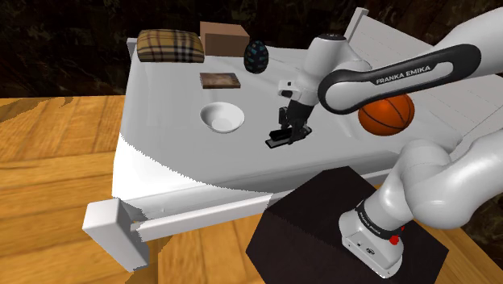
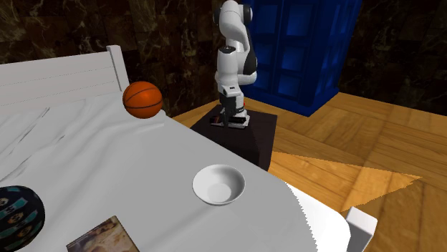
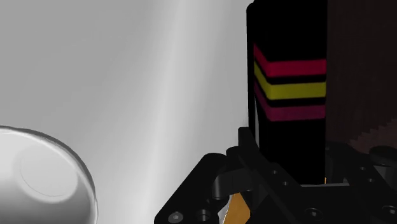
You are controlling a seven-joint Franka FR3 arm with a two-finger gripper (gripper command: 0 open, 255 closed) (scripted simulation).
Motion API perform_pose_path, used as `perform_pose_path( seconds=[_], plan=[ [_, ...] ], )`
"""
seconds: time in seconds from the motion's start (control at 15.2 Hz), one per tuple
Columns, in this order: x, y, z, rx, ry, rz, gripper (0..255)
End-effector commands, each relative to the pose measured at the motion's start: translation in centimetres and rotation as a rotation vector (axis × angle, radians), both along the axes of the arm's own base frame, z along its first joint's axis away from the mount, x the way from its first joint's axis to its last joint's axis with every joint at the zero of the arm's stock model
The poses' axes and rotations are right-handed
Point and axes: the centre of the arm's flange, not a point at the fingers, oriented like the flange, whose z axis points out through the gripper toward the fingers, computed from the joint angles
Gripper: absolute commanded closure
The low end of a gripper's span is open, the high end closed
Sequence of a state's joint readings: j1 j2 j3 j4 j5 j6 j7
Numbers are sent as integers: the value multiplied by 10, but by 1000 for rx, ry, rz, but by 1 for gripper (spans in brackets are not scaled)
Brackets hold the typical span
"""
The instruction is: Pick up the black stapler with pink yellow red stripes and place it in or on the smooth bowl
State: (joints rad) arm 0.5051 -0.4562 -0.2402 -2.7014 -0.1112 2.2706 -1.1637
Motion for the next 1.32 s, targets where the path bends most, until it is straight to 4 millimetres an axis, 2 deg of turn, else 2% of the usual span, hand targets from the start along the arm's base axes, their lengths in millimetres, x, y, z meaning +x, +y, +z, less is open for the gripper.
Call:
perform_pose_path(
  seconds=[0.0, 1.25],
  plan=[
    [0, 1, 7, 0, 0, 0, 255],
    [240, 73, 2, 0, 0, 0, 255]
  ],
)
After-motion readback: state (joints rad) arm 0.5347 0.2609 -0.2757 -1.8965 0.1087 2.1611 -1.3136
